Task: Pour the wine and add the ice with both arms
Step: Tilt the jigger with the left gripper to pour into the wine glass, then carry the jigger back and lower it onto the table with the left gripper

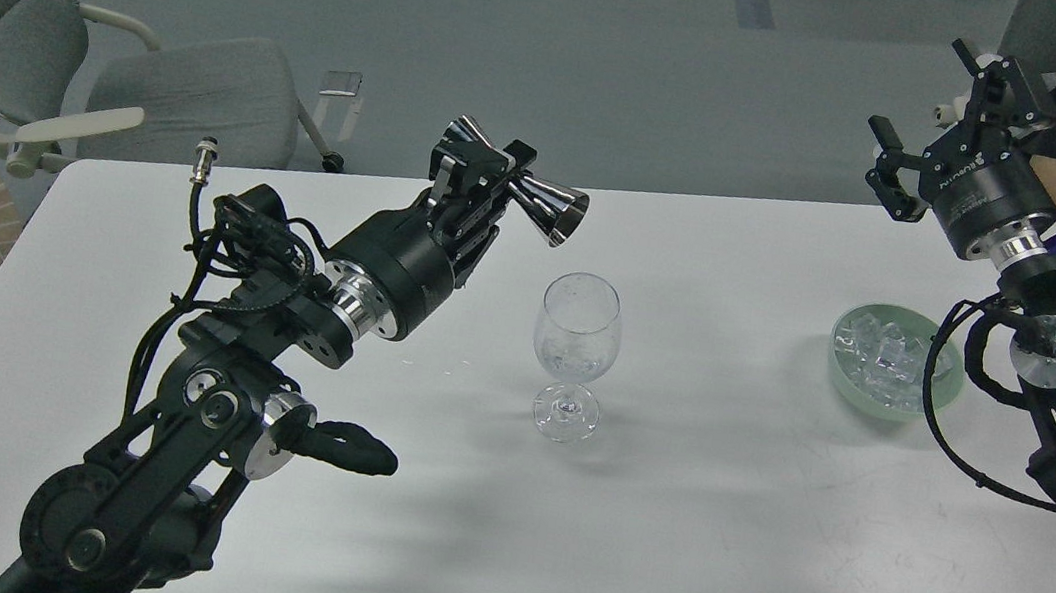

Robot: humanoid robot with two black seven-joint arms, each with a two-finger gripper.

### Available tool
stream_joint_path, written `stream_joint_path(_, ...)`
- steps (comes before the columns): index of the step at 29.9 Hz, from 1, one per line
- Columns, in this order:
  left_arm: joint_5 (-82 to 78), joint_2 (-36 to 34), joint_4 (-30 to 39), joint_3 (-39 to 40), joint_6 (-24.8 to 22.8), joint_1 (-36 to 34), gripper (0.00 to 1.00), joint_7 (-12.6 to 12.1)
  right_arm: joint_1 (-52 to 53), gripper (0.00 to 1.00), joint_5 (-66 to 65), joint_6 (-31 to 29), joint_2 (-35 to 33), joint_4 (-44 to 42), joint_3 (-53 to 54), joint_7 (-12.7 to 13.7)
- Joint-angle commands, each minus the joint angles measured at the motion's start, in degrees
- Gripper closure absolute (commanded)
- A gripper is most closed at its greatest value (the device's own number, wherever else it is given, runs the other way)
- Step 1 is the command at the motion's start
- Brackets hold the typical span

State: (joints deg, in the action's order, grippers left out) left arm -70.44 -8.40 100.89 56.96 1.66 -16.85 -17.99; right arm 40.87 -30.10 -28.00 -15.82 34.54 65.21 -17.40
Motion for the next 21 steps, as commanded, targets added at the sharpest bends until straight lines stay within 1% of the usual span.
stream_joint_path(1, -0.8, -1.1, 0.0, -1.3, -0.2, -0.1, 1.0, 0.8, 0.0, 0.0, 0.0, 0.0, 0.0, 0.0, 0.0, 0.0)
stream_joint_path(4, -0.8, -0.7, 0.0, -1.2, -0.2, -0.1, 1.0, 0.8, -0.1, 0.0, 0.0, 0.0, -0.1, 0.0, 0.0, 0.0)
stream_joint_path(8, 1.4, 0.6, 0.0, 0.0, 0.3, 0.5, 1.0, -0.7, -0.1, 0.0, 0.0, 0.0, -0.1, 0.0, 0.0, 0.0)
stream_joint_path(12, 11.5, 1.3, 0.0, 4.5, 1.5, 2.0, 1.0, -1.5, -0.3, 0.0, 0.0, 0.0, -0.1, 0.0, 0.0, 0.0)
stream_joint_path(14, 17.5, 1.3, 0.0, 6.7, 2.7, 2.4, 1.0, -2.0, -0.3, 0.0, 0.0, 0.0, -0.1, 0.0, 0.0, 0.0)
stream_joint_path(18, 31.6, 1.2, -0.1, 12.9, 5.5, 4.0, 1.0, -3.9, -0.6, 0.0, 0.0, 0.0, 0.1, 0.1, 0.0, 0.0)
stream_joint_path(19, 31.6, 1.2, -0.1, 12.9, 5.5, 4.0, 1.0, -3.9, -0.6, 0.0, 0.0, 0.0, 0.1, 0.1, 0.0, 0.0)
stream_joint_path(21, 37.9, 1.2, -0.1, 15.9, 7.2, 5.2, 1.0, -4.3, -0.6, 0.0, 0.0, 0.0, 0.2, 0.1, 0.0, 0.0)
